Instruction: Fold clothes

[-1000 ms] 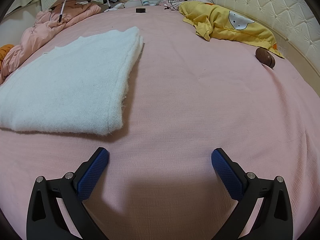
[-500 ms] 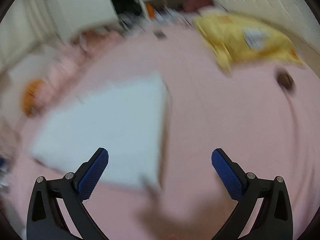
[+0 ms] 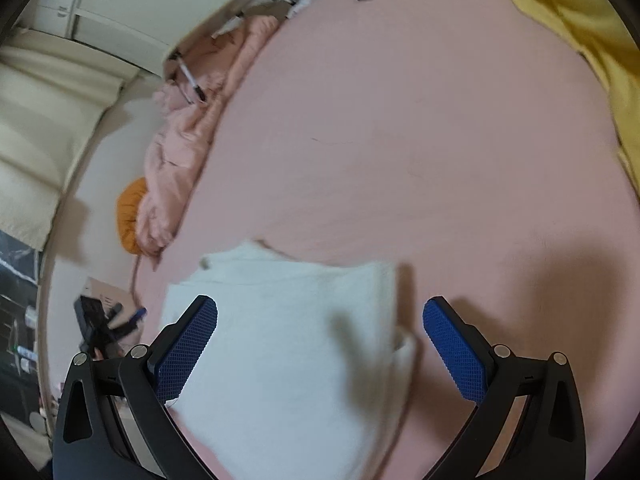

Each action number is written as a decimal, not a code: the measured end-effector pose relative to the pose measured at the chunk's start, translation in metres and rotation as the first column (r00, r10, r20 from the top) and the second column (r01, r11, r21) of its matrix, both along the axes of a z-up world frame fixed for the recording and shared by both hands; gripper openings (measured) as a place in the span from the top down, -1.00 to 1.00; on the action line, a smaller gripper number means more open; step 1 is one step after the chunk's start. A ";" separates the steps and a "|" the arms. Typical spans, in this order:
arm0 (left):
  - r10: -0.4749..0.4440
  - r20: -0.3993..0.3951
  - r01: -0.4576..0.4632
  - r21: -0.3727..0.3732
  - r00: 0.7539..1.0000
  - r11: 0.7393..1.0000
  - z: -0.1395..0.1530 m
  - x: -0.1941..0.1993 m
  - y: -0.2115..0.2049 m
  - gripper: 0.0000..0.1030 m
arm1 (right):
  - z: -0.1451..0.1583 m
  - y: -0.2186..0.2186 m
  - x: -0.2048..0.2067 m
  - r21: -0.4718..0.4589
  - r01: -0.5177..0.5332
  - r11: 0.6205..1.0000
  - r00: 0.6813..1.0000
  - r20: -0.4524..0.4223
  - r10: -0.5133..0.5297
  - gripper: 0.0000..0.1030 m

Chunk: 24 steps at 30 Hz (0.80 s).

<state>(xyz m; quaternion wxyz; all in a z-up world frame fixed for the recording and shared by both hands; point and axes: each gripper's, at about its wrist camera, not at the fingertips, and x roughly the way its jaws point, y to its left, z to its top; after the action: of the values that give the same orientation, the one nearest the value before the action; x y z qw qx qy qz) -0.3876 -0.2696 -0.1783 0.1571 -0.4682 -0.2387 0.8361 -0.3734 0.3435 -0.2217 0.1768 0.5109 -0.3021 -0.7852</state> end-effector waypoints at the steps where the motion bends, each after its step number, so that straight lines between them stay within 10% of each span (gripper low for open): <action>1: 0.009 0.007 -0.009 -0.016 1.000 1.000 -0.005 -0.008 -0.001 -0.89 | -0.006 -0.001 -0.005 0.013 -0.009 1.000 1.000 0.008 0.009 -0.99; 10: -0.088 0.118 0.104 -0.139 0.989 0.985 -0.055 -0.050 0.032 -0.44 | -0.016 -0.027 -0.019 0.097 -0.124 0.987 0.992 -0.002 0.125 -0.14; 13: -0.112 0.067 0.123 -0.186 0.991 0.975 -0.052 -0.044 0.038 0.46 | -0.019 -0.018 -0.015 0.122 -0.089 0.989 0.996 0.001 0.090 0.69; 14: -0.108 0.071 0.119 -0.178 0.992 0.977 -0.051 -0.043 0.037 0.71 | -0.018 -0.018 -0.014 0.130 -0.090 0.987 0.996 0.000 0.091 0.74; 24: -0.134 -0.074 0.128 -0.079 0.988 0.989 0.004 -0.023 0.042 0.73 | 0.034 -0.033 0.008 0.098 -0.082 0.992 0.981 -0.166 0.097 0.83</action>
<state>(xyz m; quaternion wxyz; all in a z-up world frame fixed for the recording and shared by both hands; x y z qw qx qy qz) -0.4108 -0.2278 -0.1747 0.2036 -0.4549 -0.1701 0.8501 -0.3654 0.3104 -0.1874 0.2139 0.4624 -0.2267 -0.8301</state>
